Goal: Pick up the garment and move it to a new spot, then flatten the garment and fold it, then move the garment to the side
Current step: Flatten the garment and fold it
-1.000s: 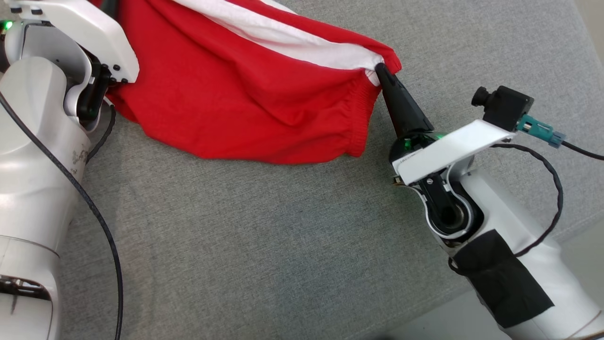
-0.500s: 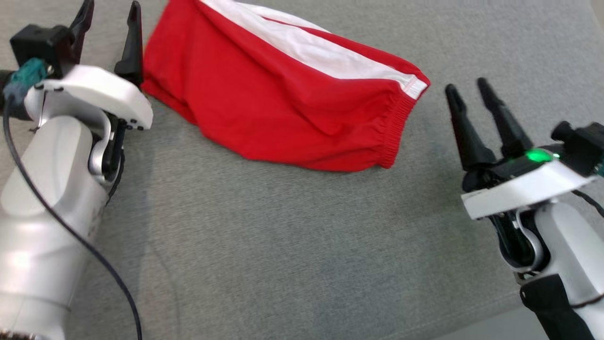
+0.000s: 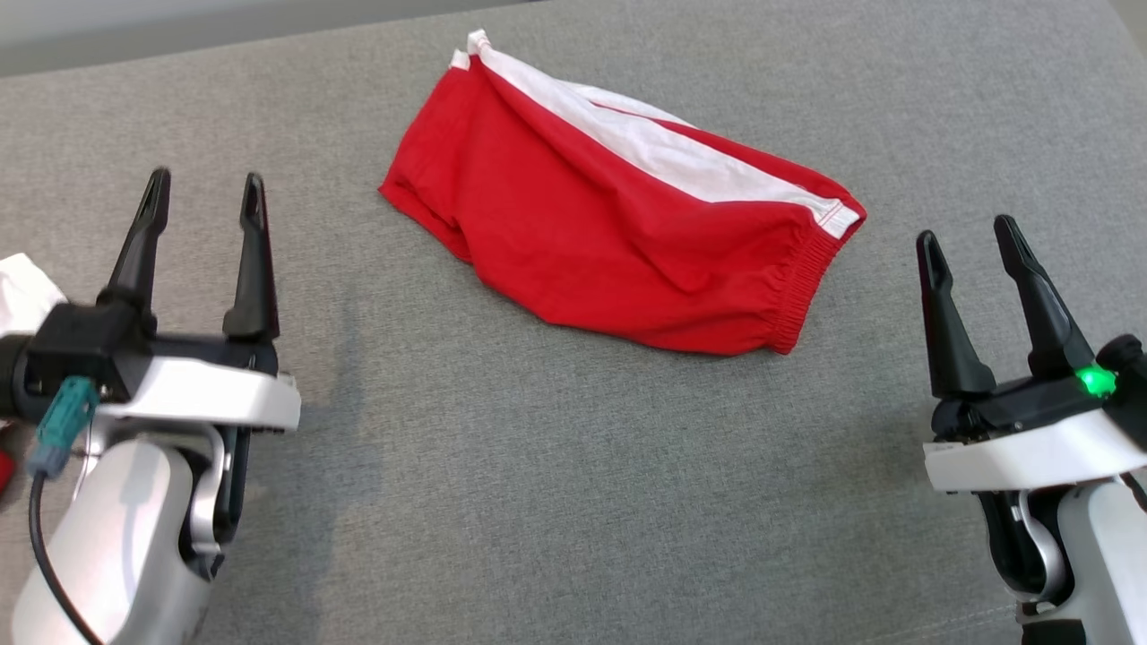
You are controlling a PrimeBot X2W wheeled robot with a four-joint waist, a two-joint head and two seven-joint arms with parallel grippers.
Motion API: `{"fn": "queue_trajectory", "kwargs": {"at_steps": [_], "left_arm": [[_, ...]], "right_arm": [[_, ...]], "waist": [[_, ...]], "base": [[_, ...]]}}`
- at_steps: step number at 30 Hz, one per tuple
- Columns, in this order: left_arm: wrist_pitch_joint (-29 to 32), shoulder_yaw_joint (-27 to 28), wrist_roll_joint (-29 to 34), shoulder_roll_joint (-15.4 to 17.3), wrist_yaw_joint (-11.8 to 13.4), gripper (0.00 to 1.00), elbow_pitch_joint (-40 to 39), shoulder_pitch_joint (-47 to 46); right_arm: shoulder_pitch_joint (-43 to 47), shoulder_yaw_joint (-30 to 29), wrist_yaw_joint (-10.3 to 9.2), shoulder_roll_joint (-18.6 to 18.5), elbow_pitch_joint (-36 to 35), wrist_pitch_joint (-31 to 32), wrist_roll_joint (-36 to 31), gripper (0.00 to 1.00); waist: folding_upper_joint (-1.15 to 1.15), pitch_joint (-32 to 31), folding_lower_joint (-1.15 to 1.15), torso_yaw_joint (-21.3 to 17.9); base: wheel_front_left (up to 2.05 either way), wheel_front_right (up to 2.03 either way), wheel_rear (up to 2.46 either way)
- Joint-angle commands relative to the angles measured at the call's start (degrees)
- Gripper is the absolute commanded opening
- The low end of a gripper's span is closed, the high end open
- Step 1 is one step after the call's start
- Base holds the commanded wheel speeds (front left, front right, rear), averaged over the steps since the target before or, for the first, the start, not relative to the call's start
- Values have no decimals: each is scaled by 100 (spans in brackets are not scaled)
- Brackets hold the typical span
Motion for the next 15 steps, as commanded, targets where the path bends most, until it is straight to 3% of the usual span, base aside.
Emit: {"fn": "queue_trajectory", "kwargs": {"at_steps": [1, 15], "left_arm": [[-15, 46, 1, 19, 46, 100, -73, 76], [216, -87, -53, 96, 65, 100, -304, 244]], "right_arm": [[64, -37, 0, 26, -47, -12, -26, 100], [226, -320, 0, 213, -188, 57, -100, 100]], "waist": [[0, -53, 0, 42], [0, 34, 0, 69]], "base": [[0, 0, 0], [0, 0, 0]]}}
